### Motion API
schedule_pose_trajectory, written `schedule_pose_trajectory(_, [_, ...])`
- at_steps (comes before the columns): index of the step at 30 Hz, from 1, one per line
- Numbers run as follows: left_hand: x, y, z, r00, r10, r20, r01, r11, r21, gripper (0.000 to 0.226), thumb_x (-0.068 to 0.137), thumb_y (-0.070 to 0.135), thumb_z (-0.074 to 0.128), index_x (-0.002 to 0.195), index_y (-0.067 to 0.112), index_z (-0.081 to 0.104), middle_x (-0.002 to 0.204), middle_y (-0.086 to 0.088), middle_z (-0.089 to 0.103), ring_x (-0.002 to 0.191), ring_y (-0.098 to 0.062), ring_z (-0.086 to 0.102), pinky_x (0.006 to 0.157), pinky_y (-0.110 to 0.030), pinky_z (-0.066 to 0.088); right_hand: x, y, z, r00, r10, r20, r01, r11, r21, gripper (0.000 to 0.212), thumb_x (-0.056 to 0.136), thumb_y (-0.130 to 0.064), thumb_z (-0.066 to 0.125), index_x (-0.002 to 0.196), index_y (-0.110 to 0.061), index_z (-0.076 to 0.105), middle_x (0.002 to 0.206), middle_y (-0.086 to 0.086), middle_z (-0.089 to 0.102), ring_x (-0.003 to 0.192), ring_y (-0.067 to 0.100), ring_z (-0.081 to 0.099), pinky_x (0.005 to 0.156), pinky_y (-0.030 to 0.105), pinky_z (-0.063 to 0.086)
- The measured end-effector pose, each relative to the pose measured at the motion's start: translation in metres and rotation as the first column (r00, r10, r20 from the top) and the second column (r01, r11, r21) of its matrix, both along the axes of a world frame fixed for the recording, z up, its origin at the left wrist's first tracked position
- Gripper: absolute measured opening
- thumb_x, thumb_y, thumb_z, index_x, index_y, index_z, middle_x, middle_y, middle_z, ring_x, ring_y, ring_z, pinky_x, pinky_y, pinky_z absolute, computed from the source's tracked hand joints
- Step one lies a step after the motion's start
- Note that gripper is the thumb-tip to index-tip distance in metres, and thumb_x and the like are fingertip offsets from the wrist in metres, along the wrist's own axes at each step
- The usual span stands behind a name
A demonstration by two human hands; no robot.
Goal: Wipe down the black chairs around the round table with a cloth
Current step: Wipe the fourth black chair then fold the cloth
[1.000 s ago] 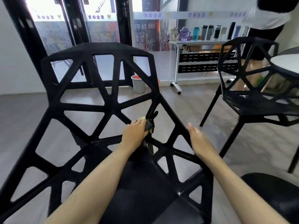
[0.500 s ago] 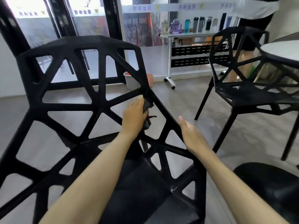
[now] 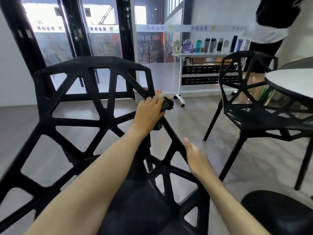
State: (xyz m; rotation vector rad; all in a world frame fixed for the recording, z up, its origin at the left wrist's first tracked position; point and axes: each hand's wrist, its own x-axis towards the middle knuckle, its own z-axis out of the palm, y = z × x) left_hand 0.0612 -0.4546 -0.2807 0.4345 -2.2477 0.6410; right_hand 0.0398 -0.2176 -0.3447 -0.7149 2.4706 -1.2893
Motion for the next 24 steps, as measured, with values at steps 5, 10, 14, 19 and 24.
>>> schedule_pose_trajectory(5, [-0.004,-0.016,-0.014,0.998,0.044,0.04,-0.043,0.999,-0.023,0.049,0.084,0.039,0.075,0.125,0.017,0.06,0.1,-0.004,0.064,0.08,-0.027,0.061,0.063,-0.037,0.043,-0.005,-0.002,-0.005,0.999,0.002,-0.044,-0.002,1.0,0.002,0.067,0.104,-0.066,0.019,0.135,-0.023,0.061,0.132,0.007,0.063,0.124,0.027,0.053,0.09,0.036,0.033])
schedule_pose_trajectory(10, [0.017,-0.031,-0.03,0.992,0.123,0.026,-0.125,0.991,0.046,0.052,0.086,0.039,0.077,0.124,0.016,0.05,0.1,-0.005,0.062,0.079,-0.028,0.057,0.062,-0.037,0.031,-0.008,-0.002,-0.007,1.0,0.007,-0.018,-0.007,1.0,0.012,0.07,0.104,-0.066,0.017,0.137,-0.02,0.058,0.138,0.007,0.061,0.131,0.028,0.051,0.09,0.034,0.031])
schedule_pose_trajectory(14, [0.05,-0.044,-0.048,0.973,0.229,-0.006,-0.224,0.958,0.177,0.048,0.088,0.03,0.074,0.125,0.012,0.05,0.101,-0.01,0.063,0.078,-0.033,0.058,0.06,-0.038,0.033,-0.008,-0.002,-0.007,0.999,0.004,-0.032,-0.003,1.0,0.014,0.07,0.104,-0.066,0.017,0.136,-0.02,0.059,0.138,0.008,0.061,0.131,0.028,0.051,0.09,0.035,0.031])
schedule_pose_trajectory(19, [0.106,-0.067,-0.074,0.944,0.318,0.09,-0.331,0.899,0.286,0.049,0.09,0.029,0.077,0.13,0.01,0.056,0.107,-0.012,0.065,0.082,-0.037,0.06,0.063,-0.042,0.04,-0.007,-0.003,-0.006,1.0,-0.012,-0.02,0.012,1.0,0.027,0.071,0.104,-0.066,0.017,0.134,-0.018,0.06,0.134,0.009,0.062,0.126,0.03,0.053,0.089,0.037,0.032])
schedule_pose_trajectory(24, [0.136,-0.064,-0.075,0.91,0.32,0.263,-0.408,0.8,0.441,0.043,0.104,0.039,0.057,0.138,0.014,0.049,0.128,-0.008,0.063,0.107,-0.035,0.063,0.072,-0.038,0.036,-0.003,-0.003,-0.007,0.997,-0.028,-0.075,0.032,0.998,0.052,0.071,0.102,-0.069,0.015,0.121,-0.021,0.064,0.097,0.001,0.057,0.095,0.023,0.048,0.084,0.038,0.035])
